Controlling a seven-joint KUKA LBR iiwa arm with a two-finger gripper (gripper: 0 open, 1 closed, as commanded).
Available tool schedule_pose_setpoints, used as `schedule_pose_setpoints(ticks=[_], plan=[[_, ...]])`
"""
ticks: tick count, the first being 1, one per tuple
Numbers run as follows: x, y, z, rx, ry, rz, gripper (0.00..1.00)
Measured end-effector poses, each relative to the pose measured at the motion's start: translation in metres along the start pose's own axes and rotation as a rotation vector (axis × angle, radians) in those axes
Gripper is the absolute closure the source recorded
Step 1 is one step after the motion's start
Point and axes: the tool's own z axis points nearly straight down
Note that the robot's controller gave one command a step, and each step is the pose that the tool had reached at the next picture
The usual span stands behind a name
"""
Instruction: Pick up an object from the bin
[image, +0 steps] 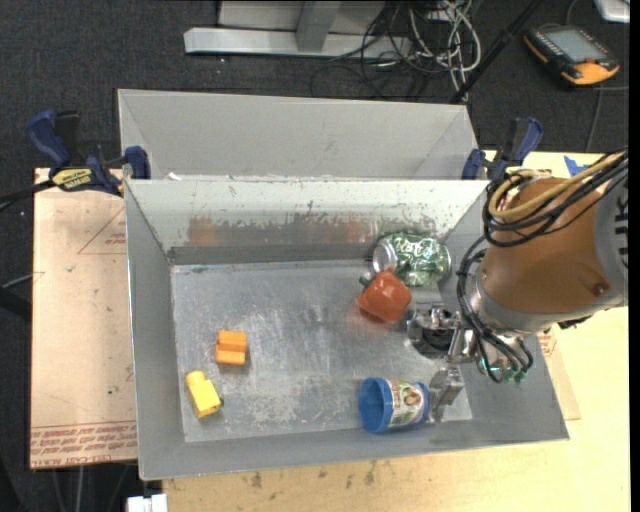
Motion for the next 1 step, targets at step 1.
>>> schedule_pose_setpoints(ticks=[1], plan=[[-0.0018, 0.0001, -0.0039, 0.001, -0.008, -0.002, 0.0]])
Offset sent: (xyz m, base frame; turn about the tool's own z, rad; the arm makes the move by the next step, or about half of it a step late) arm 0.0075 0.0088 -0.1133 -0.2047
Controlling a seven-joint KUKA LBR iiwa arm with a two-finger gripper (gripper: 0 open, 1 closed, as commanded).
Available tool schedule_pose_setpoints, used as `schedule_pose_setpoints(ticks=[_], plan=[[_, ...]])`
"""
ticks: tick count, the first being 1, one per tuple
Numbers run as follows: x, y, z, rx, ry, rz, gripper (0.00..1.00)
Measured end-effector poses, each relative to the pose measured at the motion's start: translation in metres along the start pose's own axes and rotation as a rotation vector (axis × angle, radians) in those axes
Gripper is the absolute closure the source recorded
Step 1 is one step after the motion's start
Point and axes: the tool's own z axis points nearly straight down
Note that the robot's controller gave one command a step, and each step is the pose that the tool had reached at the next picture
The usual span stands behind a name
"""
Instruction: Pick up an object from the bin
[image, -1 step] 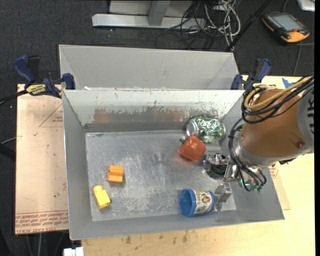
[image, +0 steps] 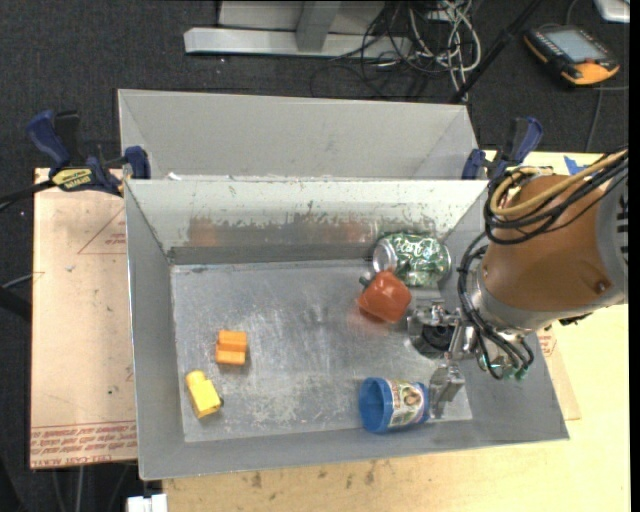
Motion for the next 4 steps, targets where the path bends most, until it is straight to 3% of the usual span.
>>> schedule_pose_setpoints(ticks=[1, 2, 3, 4], plan=[[-0.003, 0.003, 0.037, 0.001, -0.006, -0.067, 0.0], [-0.013, 0.023, 0.113, 0.003, -0.025, -0.258, 1.0], [-0.013, 0.023, 0.113, 0.003, -0.025, -0.258, 1.0], [-0.036, 0.038, -0.055, 0.001, -0.009, -0.229, 1.0]])
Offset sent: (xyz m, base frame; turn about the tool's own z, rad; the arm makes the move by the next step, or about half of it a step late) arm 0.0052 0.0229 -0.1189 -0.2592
